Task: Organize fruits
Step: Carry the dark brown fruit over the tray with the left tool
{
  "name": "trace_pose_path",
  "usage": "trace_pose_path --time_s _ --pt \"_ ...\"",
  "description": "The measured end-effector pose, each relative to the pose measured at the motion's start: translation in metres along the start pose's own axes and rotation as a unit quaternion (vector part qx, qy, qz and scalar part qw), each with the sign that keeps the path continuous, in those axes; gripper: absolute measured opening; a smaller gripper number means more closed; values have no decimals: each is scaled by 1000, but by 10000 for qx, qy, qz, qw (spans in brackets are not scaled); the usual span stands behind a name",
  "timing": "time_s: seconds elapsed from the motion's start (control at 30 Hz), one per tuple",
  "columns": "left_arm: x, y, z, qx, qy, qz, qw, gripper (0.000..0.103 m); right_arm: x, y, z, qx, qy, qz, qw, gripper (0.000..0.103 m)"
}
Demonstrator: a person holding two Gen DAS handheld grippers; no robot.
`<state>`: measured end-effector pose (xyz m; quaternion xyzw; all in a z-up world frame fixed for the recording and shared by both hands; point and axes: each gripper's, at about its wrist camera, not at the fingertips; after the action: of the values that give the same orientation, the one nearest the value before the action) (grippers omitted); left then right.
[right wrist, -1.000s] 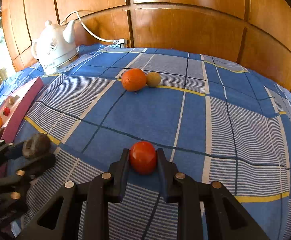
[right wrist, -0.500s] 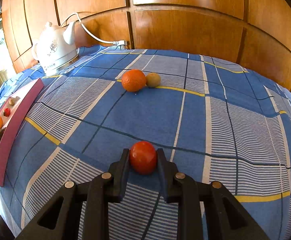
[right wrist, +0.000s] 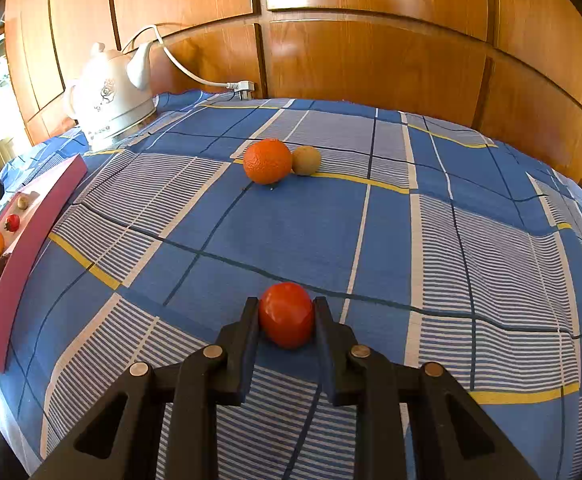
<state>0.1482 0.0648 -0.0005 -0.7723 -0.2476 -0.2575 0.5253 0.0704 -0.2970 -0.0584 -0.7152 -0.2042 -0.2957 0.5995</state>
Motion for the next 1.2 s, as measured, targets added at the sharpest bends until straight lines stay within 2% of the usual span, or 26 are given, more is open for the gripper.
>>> trace_pose_path --time_s 0.3,0.63,0.97,1.2 --pt "-10 -8 -21 101 413 -152 9990 44 0 0 0 -6 -4 -2 10000 26" --pt "-13 -14 -27 56 468 -152 9988 44 0 0 1 -8 -4 -3 10000 26" --pt "-23 -6 1 -116 -90 259 9996 44 0 0 0 -1 0 -3 10000 26" --pt "-7 -2 30 -18 -548 266 9981 44 0 0 0 -4 -4 -5 10000 26"
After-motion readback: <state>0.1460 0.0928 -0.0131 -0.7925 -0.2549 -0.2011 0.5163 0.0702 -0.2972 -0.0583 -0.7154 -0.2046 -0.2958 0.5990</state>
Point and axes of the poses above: each gripper's, at about its wrist camera, not at the fingertips, and y roughly the way its jaws point, z to its left, x to its top, and after that the axes turned 11 degrees about -x, right-handed
